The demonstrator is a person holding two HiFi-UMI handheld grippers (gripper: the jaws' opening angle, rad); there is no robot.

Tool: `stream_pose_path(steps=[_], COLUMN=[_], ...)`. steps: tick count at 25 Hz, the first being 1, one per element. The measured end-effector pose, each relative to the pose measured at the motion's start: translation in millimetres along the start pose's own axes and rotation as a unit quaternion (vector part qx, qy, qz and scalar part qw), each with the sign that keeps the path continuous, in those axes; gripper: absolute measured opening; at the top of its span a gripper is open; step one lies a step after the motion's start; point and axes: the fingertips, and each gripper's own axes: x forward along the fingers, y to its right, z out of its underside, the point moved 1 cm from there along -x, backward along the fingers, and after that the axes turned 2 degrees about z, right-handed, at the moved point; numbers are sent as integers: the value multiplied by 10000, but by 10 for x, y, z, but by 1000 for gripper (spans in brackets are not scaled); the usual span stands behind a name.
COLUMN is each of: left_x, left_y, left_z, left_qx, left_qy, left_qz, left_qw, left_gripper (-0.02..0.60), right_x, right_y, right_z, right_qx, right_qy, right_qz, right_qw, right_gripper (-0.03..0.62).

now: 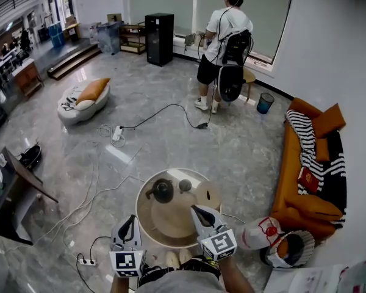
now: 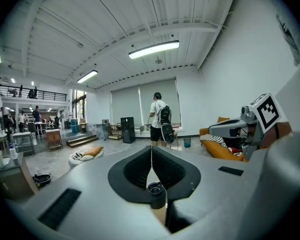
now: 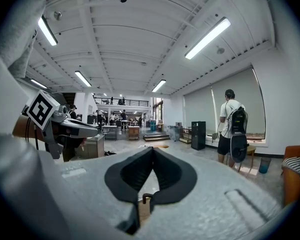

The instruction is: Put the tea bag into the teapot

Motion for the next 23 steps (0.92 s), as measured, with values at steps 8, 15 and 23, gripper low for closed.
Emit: stream_pose_path(steps=[8,15,23], left_x=[-17,-62,-82], left_y=[56,55,82], left_z=[37,78,22], left_qx=[19,-8,-12], left_qy=[-17,-66,-17], left_qz=[3,5,-8], left_qw=[10000,10000,10000], left_gripper=[21,21,21], right_x=[-44,-70,-110], right_y=[24,-14,-8], right_z=[-14,10,-5], right_qx=[14,53,67], right_qy=[9,-13,16], right_qz=[21,10,14], right_qw=[10000,10000,10000], right_gripper=[-2,-2,-2])
